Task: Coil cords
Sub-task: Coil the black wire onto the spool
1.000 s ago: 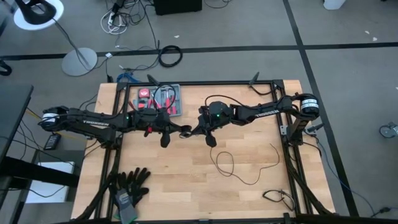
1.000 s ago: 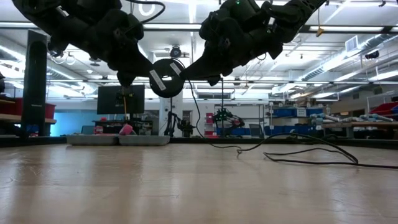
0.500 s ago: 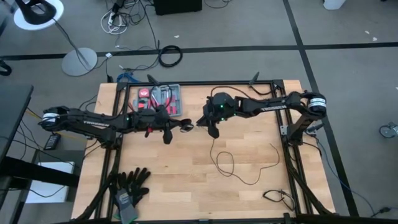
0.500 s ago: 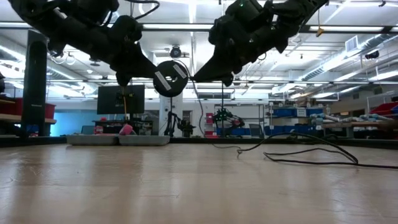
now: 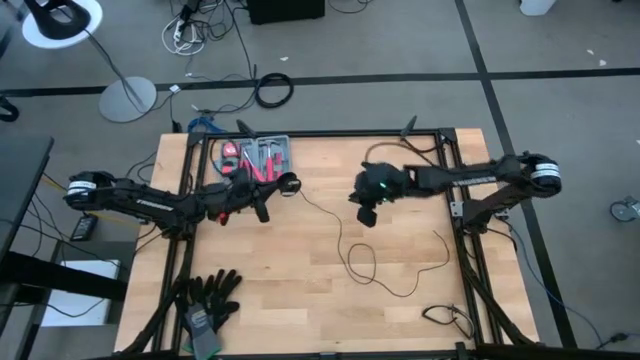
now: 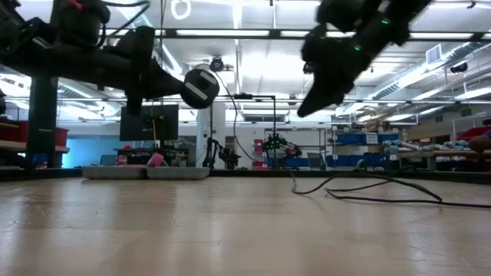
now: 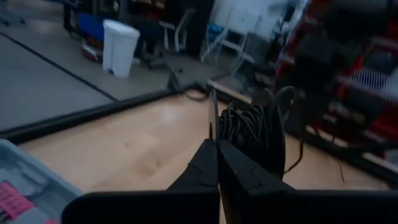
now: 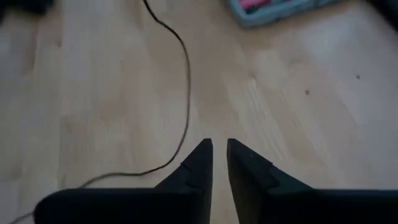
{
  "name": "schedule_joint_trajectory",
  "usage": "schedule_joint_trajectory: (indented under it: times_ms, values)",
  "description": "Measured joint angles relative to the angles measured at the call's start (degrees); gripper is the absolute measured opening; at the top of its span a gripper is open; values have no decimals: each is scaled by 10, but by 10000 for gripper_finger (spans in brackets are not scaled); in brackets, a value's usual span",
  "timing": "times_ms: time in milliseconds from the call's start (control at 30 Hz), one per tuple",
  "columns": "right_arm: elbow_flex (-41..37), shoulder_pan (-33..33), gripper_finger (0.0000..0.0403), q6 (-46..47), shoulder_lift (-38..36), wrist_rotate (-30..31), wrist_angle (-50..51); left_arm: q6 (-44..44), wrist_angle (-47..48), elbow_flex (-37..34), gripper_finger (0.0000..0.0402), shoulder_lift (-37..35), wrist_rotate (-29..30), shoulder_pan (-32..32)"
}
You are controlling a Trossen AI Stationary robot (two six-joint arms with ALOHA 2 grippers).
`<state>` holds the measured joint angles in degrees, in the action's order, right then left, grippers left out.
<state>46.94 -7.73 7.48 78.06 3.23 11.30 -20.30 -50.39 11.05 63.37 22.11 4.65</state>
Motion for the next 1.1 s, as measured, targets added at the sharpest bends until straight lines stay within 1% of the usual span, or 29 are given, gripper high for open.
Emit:
schedule_joint_trajectory:
  times_ms: [67,133,167,200,233,267,333,367,467,533,600,733,833,933,1100]
  values:
    - [-81,18,41,21,-33,33,-112,0,-15,-5,0,0,24,-10]
    - [-173,34,36,43,-45,77,-306,3,-14,-5,0,0,45,-19]
    - [-216,41,35,55,-34,96,-430,4,-15,-5,0,0,55,-22]
    - [-249,47,33,57,-13,103,-554,5,-17,-5,0,0,60,-25]
    - [-273,53,33,55,15,105,-648,6,-17,-5,0,0,67,-27]
    - [-284,59,32,49,51,107,-721,6,-17,-5,0,0,72,-28]
    - [-280,71,32,44,120,116,-804,8,-19,-5,0,0,82,-29]
    - [-263,76,32,40,155,123,-821,9,-22,-5,0,0,83,-29]
    - [-192,82,32,6,242,134,-826,15,-31,-5,0,0,88,-29]
    - [-149,82,32,-24,285,136,-821,17,-36,-5,0,0,95,-29]
    - [-114,80,32,-39,313,139,-821,20,-42,-5,0,0,96,-29]
    - [-69,72,33,-46,341,144,-815,20,-42,-5,0,0,103,-29]
    - [-45,72,40,-47,345,140,-782,27,-44,-5,0,0,104,-29]
    - [-29,73,56,-50,345,135,-745,33,-43,-5,0,0,104,-29]
    - [-24,80,91,-76,345,132,-727,35,-44,-5,0,0,104,-29]
